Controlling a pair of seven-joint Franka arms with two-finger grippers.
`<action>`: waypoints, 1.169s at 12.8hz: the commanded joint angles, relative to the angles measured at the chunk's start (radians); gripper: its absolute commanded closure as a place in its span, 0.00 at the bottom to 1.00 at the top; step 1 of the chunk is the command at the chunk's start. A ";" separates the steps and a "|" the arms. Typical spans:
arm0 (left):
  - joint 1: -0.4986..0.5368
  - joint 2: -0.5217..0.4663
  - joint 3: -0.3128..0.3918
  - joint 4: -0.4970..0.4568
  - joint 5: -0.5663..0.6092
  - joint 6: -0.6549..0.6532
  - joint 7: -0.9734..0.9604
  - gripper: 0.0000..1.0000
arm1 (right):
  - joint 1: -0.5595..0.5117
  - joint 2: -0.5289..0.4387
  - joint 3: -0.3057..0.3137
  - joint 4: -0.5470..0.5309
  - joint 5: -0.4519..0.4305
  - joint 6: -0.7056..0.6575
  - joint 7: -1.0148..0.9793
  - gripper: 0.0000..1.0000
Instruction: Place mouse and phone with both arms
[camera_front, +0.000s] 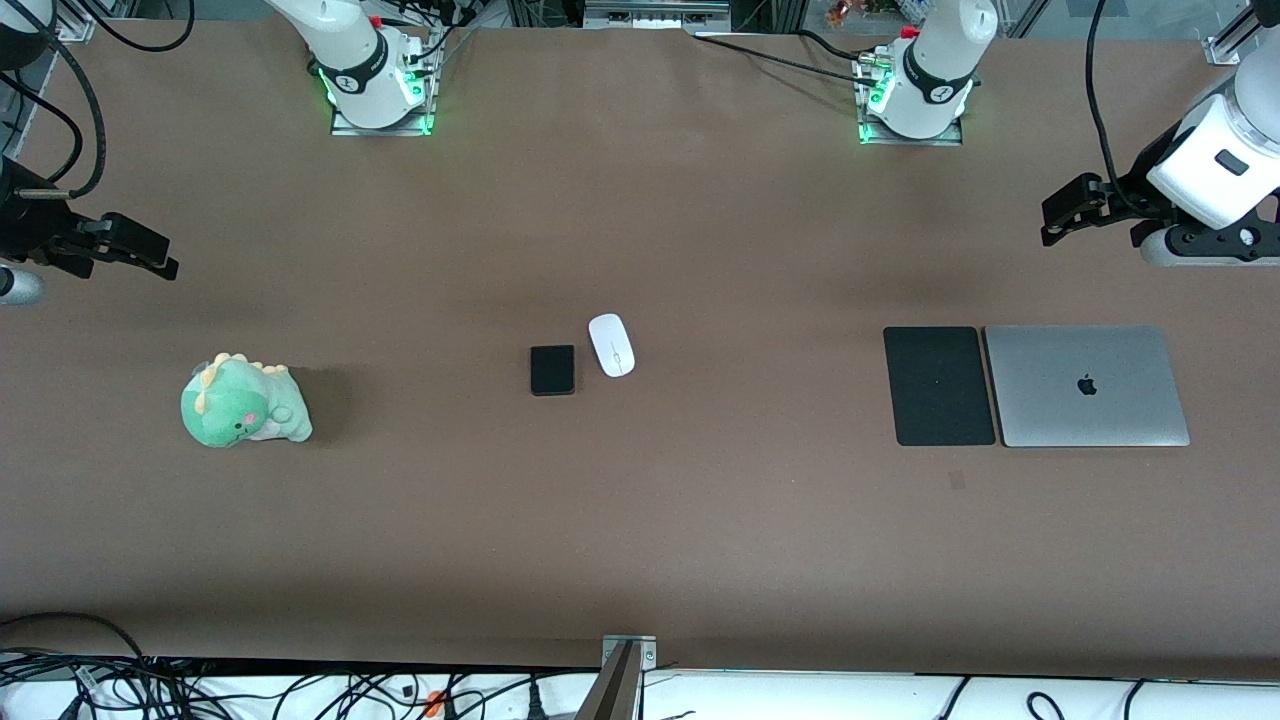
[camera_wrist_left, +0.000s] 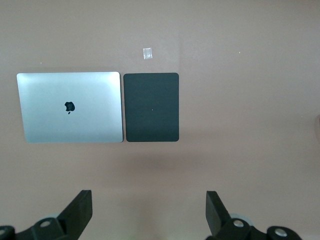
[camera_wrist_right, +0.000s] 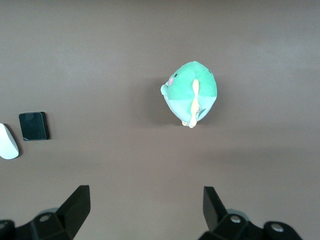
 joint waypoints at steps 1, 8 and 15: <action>0.011 -0.022 -0.006 -0.016 -0.013 0.004 0.049 0.00 | -0.011 -0.009 0.012 0.013 0.004 -0.029 0.007 0.00; 0.011 -0.007 -0.003 0.010 -0.010 -0.001 0.052 0.00 | -0.011 -0.011 0.012 0.014 0.002 -0.038 0.007 0.00; 0.009 -0.004 -0.011 0.005 -0.010 -0.001 0.043 0.00 | -0.011 -0.015 0.011 0.013 0.005 -0.039 0.008 0.00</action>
